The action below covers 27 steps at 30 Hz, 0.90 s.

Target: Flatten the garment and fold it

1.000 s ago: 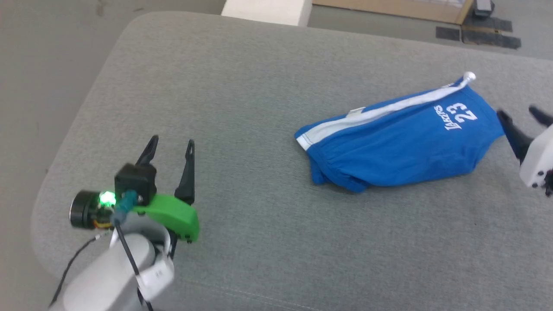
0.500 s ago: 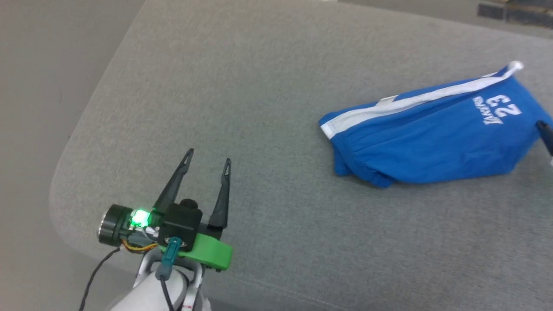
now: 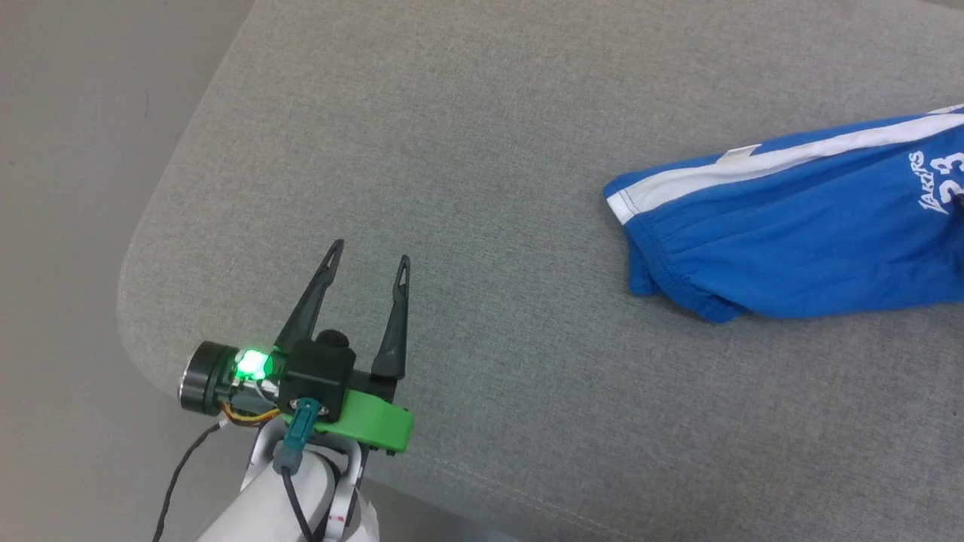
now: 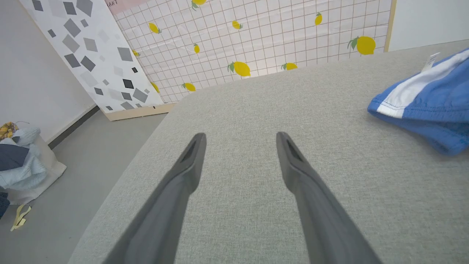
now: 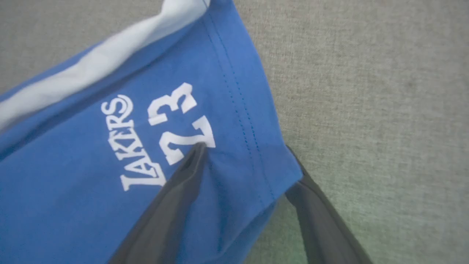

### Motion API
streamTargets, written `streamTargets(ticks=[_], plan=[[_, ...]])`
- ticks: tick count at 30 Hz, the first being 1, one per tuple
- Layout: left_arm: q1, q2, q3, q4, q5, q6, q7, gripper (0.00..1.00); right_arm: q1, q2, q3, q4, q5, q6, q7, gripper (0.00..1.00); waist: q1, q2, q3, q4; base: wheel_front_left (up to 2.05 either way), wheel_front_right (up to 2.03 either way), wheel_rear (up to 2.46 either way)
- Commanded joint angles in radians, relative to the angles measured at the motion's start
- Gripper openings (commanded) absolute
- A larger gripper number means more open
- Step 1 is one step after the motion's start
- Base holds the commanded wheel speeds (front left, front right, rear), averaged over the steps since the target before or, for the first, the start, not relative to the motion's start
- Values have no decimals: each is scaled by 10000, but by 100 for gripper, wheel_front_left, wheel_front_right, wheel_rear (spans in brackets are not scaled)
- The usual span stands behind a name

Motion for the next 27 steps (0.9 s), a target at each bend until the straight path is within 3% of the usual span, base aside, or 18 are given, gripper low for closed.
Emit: streamTargets(ticks=[1, 2, 18, 27], plan=[[187, -103, 97, 59, 99, -103, -47, 100, 838, 770, 441, 159, 53, 83, 497, 34, 1, 0, 64, 23, 0, 0, 0], [210, -139, 147, 82, 128, -143, -47, 100, 936, 764, 515, 16, 65, 83, 547, 0, 1, 0, 69, 6, 0, 0, 0], [660, -469, 762, 591, 477, -882, -47, 100, 2040, 556, -589, -1660, 738, 83, -1354, 0, 1, 0, -1254, -885, 0, 0, 0], [1075, -476, 986, 673, 521, -1096, -47, 100, 3724, 666, -2362, -2228, 687, 83, -1823, 0, 1, 0, -1844, -1482, 0, 0, 0]])
